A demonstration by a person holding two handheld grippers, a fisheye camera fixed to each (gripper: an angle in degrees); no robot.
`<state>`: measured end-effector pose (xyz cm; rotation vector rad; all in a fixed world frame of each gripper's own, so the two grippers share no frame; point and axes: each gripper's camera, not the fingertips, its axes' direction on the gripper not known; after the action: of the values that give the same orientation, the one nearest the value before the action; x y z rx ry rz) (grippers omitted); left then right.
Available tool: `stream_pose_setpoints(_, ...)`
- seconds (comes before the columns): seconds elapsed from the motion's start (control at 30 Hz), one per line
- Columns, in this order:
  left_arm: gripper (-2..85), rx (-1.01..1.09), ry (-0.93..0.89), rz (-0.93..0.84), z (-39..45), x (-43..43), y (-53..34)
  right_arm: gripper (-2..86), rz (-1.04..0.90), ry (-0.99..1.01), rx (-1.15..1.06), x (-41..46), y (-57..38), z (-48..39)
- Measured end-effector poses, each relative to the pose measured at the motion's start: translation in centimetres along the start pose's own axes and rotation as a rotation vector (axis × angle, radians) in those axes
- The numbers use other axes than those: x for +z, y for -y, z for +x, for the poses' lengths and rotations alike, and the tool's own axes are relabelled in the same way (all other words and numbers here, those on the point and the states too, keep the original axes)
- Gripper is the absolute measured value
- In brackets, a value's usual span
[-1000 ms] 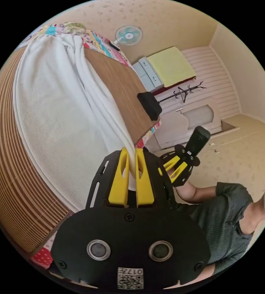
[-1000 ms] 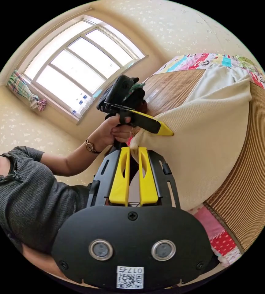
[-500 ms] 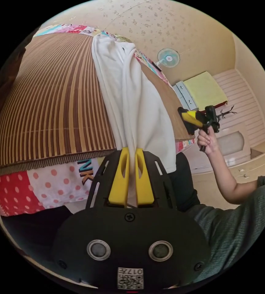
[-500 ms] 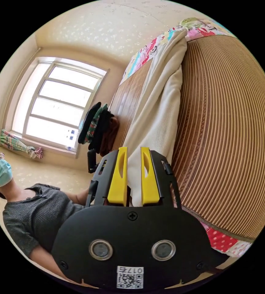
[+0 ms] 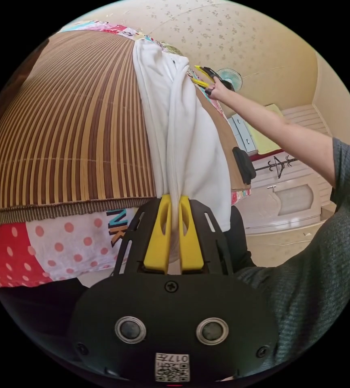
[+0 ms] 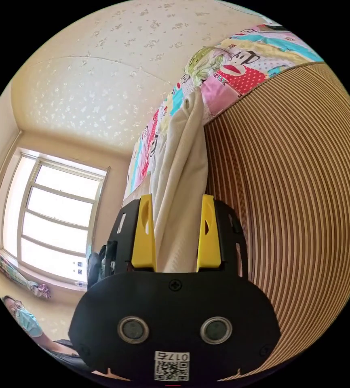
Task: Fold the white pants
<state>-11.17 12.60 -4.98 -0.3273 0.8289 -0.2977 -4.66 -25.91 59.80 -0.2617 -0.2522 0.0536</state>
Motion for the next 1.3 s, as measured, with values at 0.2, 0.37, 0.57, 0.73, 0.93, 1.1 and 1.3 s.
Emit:
stream_pose_setpoints(0.2,0.0,-0.084,-0.111,0.012,-0.5,-2.0,0.7,4.9,0.131,-0.365,-0.074,5.8,6.7,-7.3)
stream_pose_setpoints(0.37,0.4,0.048,-0.377,0.106,2.0,-3.7,1.3,4.2,0.184,-0.656,-0.541,13.4,7.2,-25.8)
stream_pose_setpoints(0.57,1.3,-0.085,-0.230,0.007,-1.3,-0.9,-1.7,5.9,-0.299,-0.422,-0.544,23.5,7.9,-26.5)
stream_pose_setpoints(0.73,3.3,-0.108,-0.232,0.044,-2.3,-2.6,-3.1,7.4,-0.334,-0.165,-0.613,14.6,-5.8,-19.9)
stream_pose_setpoints(0.93,4.0,-0.060,-0.121,-0.006,-0.2,-2.7,-3.1,12.0,-0.432,-0.132,-0.367,-3.7,-26.2,-4.3)
stream_pose_setpoints(1.1,4.2,-0.044,-0.018,-0.018,2.0,-2.6,-3.3,12.2,-0.412,-0.037,-0.167,-14.3,-41.9,2.1)
stream_pose_setpoints(1.3,4.5,0.059,0.132,-0.137,4.6,-1.6,-1.9,5.2,-0.423,-0.075,-0.101,-16.3,-51.2,2.5)
